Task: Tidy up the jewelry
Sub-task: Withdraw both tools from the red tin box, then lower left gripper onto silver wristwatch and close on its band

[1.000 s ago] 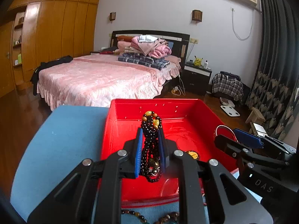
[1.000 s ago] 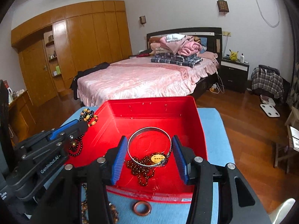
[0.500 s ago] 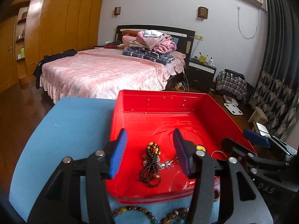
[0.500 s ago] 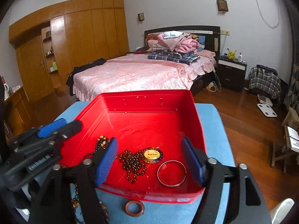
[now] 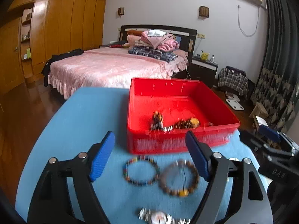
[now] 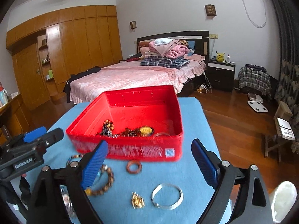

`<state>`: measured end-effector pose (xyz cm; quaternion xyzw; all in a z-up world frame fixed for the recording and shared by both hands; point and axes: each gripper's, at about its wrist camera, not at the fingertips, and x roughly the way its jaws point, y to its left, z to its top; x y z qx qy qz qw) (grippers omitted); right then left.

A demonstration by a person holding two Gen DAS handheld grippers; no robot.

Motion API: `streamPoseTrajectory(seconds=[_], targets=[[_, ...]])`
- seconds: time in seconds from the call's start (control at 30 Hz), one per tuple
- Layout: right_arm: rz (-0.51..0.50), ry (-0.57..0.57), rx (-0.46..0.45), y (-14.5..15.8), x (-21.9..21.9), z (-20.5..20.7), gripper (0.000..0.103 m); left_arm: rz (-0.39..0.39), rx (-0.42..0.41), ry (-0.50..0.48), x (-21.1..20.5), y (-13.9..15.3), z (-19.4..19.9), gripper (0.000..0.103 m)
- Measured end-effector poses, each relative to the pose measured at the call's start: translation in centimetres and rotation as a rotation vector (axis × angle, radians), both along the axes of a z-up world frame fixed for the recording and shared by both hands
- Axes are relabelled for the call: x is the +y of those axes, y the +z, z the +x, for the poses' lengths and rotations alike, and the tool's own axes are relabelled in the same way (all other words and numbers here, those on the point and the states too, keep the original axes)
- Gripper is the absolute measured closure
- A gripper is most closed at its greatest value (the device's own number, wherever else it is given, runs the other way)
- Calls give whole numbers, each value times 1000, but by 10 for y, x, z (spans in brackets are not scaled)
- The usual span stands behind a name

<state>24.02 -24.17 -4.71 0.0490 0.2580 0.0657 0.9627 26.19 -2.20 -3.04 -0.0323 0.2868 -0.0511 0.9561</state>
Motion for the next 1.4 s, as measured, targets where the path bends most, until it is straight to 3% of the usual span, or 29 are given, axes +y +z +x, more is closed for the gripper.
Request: streamPoseTrajectory(seconds=[0.43,0.9,1.1,1.4], targets=[[28,1,51,-30,-8,-56,13,13,96,41,-18,-41,-59,21],[12,33,41,-36,2,-71,13,52,161,72,-28,-73,-63,20],[15,37,46,-40,5,-71,13,7,195,73,-16,-78,-65,20],[15,46,57,-44,10,-75,13,-21,204,44,-4,-77,-80,40]])
